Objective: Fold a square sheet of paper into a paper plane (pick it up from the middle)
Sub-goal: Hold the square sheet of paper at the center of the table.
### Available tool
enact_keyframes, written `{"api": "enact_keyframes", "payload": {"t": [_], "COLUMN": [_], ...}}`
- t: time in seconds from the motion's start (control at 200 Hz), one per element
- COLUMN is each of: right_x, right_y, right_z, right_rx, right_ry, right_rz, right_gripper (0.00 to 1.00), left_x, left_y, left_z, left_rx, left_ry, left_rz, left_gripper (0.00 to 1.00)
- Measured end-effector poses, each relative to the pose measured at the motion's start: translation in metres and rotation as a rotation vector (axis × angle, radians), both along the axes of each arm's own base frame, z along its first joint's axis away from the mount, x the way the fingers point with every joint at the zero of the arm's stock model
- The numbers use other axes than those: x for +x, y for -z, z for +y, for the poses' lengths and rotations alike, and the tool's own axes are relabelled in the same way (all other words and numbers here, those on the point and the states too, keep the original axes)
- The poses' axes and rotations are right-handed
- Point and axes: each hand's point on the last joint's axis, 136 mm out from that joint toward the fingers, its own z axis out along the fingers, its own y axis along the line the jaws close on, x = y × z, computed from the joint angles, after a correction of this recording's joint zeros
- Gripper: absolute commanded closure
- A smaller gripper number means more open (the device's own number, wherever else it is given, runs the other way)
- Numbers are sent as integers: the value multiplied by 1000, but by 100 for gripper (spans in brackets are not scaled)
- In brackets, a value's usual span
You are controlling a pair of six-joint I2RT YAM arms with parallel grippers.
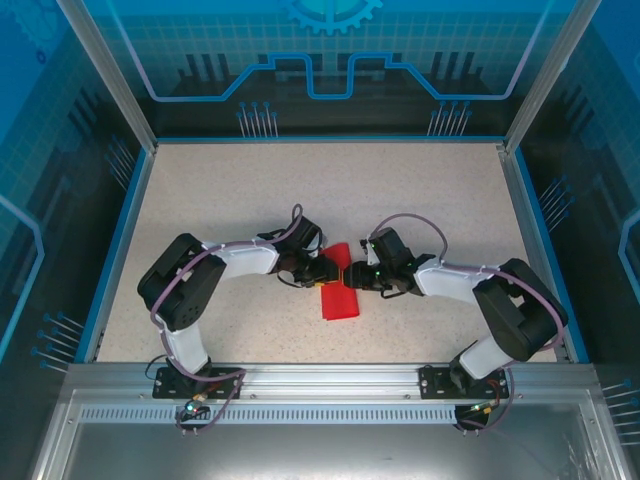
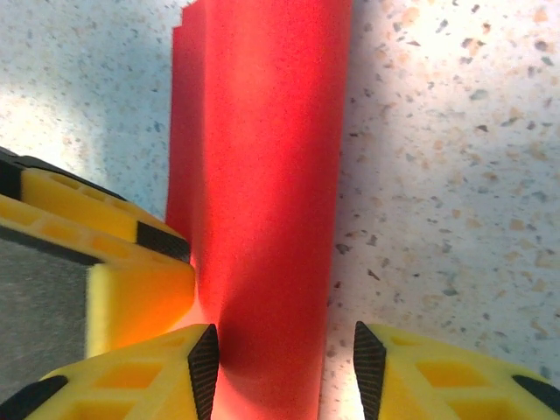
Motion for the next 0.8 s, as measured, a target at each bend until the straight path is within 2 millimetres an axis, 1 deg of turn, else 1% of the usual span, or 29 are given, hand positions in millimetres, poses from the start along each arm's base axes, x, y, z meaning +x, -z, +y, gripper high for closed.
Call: {"api": "enact_keyframes", "payload": {"t": [0.11,0.31,0.51,0.8], "right_x": [-2,-2,1,-1], "right_y": [4,8,7,10], "right_z": [-2,-3,-4,-8], "right_rx": [-23,-83,-121,-147], "right_ry": [-12,-50,-71,-89], "right_rz": [-1,-18,-42,-44], "right_gripper": [58,61,61,61], "left_x": [-1,-1,0,1], "left_y": [-1,-2,-7,-22], "left_z": [-2,-2,-3,-1], "left_rx": [-7,-7,-2,5], "left_ry": [5,6,9,9], "left_rz": [2,3,4,-14], "left_gripper": [65,62,60,60]}}
